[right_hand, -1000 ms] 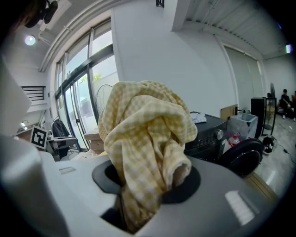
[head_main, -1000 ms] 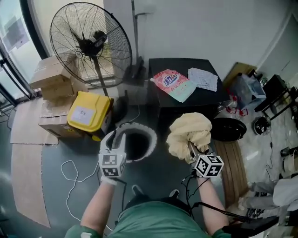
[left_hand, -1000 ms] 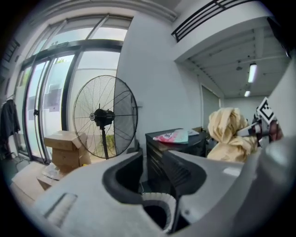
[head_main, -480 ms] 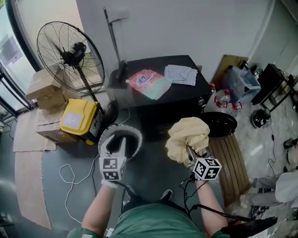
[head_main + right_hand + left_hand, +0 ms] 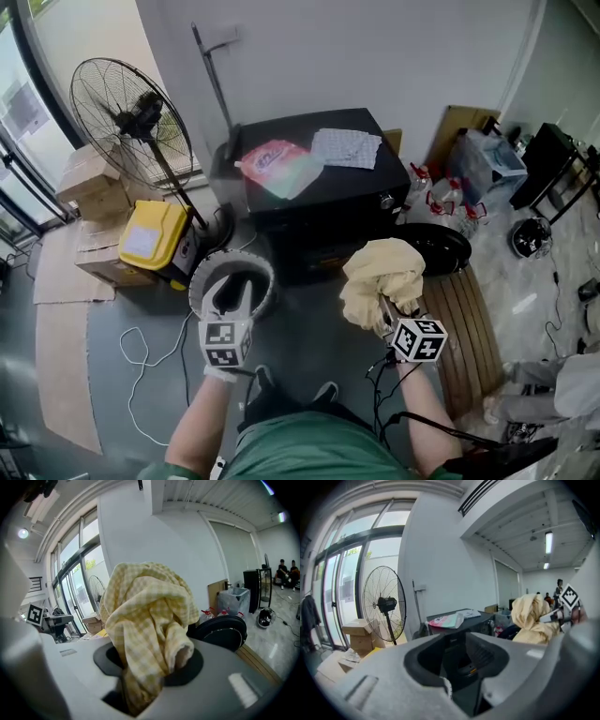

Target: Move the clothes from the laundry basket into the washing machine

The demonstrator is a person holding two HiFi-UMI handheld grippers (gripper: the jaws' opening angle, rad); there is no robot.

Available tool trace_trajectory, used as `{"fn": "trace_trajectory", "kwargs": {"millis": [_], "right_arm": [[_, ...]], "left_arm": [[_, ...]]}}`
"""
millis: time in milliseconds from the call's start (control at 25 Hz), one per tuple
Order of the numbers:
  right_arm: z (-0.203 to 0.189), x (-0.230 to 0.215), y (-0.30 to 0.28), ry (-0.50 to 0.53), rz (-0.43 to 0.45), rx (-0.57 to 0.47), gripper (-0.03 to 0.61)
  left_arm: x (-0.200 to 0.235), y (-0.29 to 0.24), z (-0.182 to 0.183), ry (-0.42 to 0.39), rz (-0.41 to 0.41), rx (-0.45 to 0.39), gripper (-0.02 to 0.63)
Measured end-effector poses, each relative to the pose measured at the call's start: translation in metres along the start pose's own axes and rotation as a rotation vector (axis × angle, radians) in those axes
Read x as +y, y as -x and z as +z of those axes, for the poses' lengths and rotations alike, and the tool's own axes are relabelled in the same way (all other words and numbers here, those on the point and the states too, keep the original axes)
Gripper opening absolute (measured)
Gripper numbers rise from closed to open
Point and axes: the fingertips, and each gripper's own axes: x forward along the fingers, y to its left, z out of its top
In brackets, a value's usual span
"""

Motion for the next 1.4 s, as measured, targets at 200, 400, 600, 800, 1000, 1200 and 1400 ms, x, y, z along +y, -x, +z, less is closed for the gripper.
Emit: {"fn": "trace_trajectory", "kwargs": {"millis": [200, 400, 600, 800, 1000, 1200, 1400], "right_arm": [[-0.005, -0.024, -0.003, -0.017, -0.018, 0.021, 0.170], [-0.010, -0.041, -0.018, -0.037, -0.038, 0.041, 0.170], [-0.004, -0.052, -0.042, -0.044, -0.064, 0.059, 0.170], [0.010, -0.057, -0.073, -0.022, -0.093, 0.085, 0.170], [0.021, -0.053, -0.109, 0.014, -0.112, 0.121, 0.170], [0.023, -0.046, -0.141, 0.053, -0.101, 0.148, 0.170], [0.009, -0.053, -0.171, 0.082, -0.063, 0.184, 0.170]], "left_arm": [[-0.016, -0.013, -0.004, -0.004, -0.012, 0.026, 0.140], [-0.021, -0.040, -0.013, 0.000, -0.032, 0.052, 0.140], [-0.013, -0.078, -0.019, 0.024, -0.053, 0.064, 0.140], [0.001, -0.119, -0.022, 0.053, -0.079, 0.067, 0.140], [0.019, -0.154, -0.031, 0.060, -0.094, 0.078, 0.140], [0.034, -0.175, -0.044, 0.085, -0.095, 0.102, 0.140], [0.032, -0.185, -0.060, 0.086, -0.080, 0.142, 0.140]]}}
